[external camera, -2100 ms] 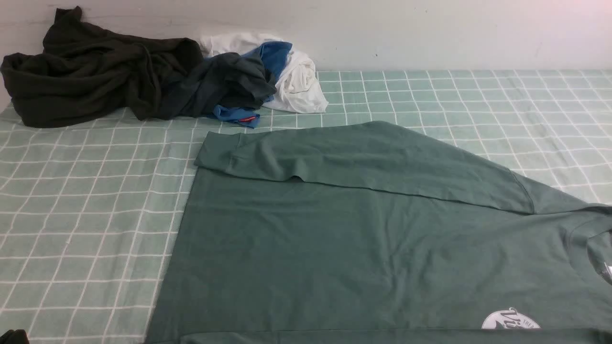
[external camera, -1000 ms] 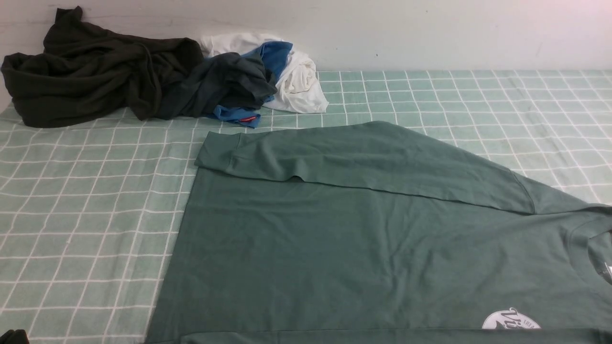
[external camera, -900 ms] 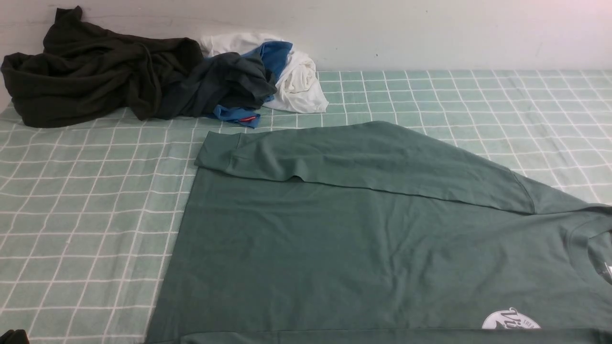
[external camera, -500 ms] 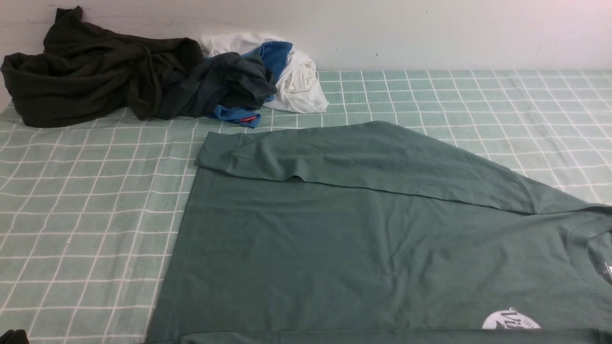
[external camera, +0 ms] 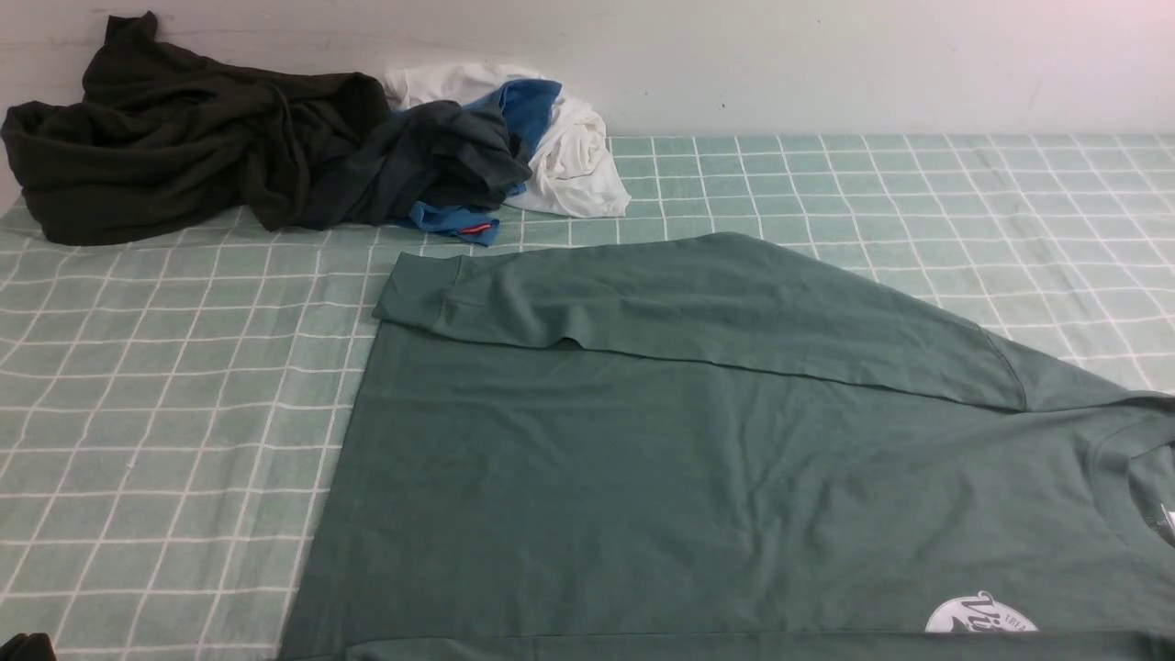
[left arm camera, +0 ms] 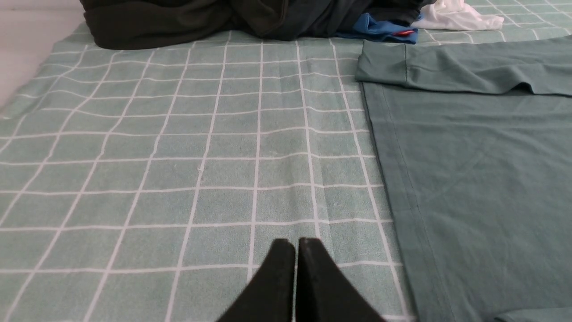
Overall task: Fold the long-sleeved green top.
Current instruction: Use the left arm to clamp the cuff closest to it
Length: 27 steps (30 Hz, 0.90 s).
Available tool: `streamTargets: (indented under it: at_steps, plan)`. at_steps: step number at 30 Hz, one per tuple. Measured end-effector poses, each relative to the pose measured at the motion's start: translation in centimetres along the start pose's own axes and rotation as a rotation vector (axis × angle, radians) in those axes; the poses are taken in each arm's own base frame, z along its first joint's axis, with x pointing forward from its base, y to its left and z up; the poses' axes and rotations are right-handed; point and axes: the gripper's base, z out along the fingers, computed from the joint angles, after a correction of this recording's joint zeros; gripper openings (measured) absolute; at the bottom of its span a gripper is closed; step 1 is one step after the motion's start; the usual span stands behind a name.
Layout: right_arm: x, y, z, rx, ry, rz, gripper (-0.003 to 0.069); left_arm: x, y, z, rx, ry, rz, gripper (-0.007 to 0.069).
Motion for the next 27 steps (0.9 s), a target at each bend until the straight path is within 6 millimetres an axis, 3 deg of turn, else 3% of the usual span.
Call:
streamTargets:
  at_steps: [7, 12, 13, 14, 16, 19, 23, 27]
  plan:
    - [0.0, 0.0, 0.0, -0.003, 0.001, 0.024, -0.0014, 0.0, -0.5, 0.0, 0.052, -0.001, -0.157, -0.0003]
    - [0.0, 0.6, 0.0, -0.063, 0.016, 0.39, -0.0014, -0.5, -1.8, -0.1, 0.211, 0.005, -0.72, -0.0003]
    - [0.0, 0.7, 0.0, -0.071, 0.019, 0.433, -0.0014, -0.5, -1.8, -0.2, 0.218, 0.005, -0.741, -0.0003]
    - [0.0, 0.9, 0.0, -0.099, 0.031, 0.605, -0.0014, -0.8, -2.1, -0.2, 0.264, 0.004, -0.881, -0.0003]
    - [-0.1, 1.4, -0.1, -0.145, 0.054, 0.854, -0.0014, -1.2, -2.3, -0.3, 0.304, -0.004, -0.985, -0.0003]
    - [-0.4, 1.7, -0.2, -0.19, 0.063, 1.056, -0.0014, -1.4, -2.4, -0.4, 0.33, -0.017, -1.052, -0.0003]
    - [-0.4, 1.7, -0.2, -0.196, 0.055, 1.025, -0.0014, -1.7, -2.3, -0.4, 0.346, -0.036, -1.1, -0.0003]
    - [-0.4, 1.7, -0.2, -0.195, 0.051, 0.976, -0.0014, -1.7, -2.6, -0.6, 0.366, -0.032, -0.974, -0.0003]
